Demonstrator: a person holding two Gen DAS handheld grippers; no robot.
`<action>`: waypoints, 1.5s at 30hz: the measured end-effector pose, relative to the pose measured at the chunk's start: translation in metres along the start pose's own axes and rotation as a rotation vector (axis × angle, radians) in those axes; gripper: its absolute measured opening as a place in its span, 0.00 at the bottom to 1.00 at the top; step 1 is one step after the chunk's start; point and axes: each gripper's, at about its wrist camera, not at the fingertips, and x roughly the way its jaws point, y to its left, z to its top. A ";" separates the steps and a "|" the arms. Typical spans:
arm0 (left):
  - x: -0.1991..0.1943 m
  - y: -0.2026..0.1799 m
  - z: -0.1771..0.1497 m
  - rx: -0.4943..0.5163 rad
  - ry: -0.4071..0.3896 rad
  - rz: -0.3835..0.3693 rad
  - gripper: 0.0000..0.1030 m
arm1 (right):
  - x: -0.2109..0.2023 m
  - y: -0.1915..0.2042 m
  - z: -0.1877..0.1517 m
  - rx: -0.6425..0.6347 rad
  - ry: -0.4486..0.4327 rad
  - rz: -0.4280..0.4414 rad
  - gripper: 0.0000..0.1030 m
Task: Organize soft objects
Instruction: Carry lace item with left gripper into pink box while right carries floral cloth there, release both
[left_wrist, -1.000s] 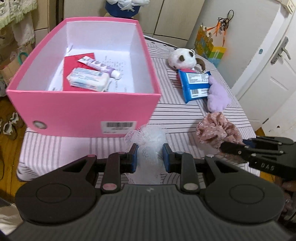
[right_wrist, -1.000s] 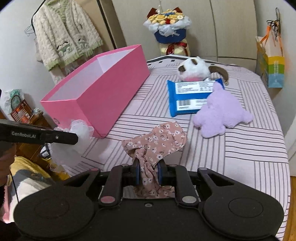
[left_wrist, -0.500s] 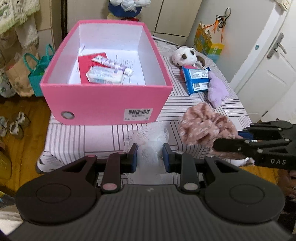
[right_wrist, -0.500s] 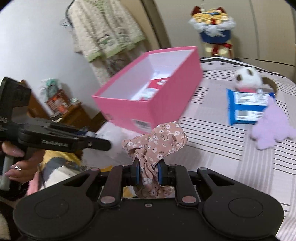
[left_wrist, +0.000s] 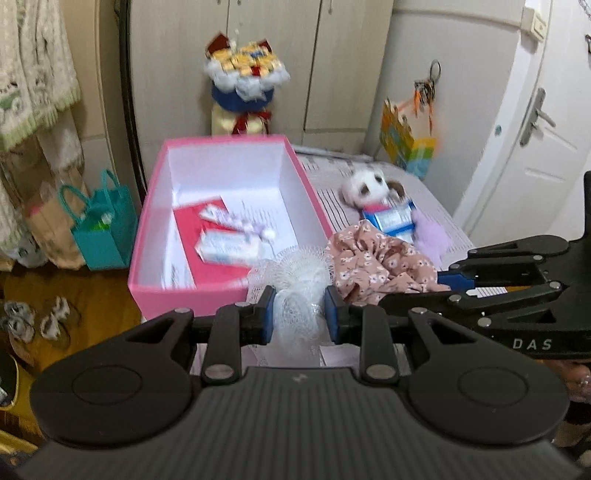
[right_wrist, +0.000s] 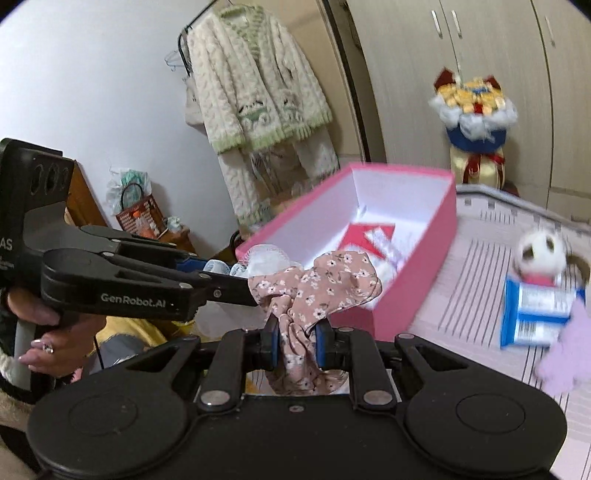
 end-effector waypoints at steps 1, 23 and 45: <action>0.000 0.003 0.004 0.001 -0.011 -0.001 0.25 | 0.002 0.001 0.006 -0.007 -0.011 -0.001 0.21; 0.173 0.075 0.082 -0.017 0.160 0.180 0.26 | 0.165 -0.098 0.124 0.056 0.078 -0.067 0.21; 0.203 0.065 0.096 -0.004 0.158 0.257 0.47 | 0.217 -0.119 0.128 0.025 0.168 -0.151 0.40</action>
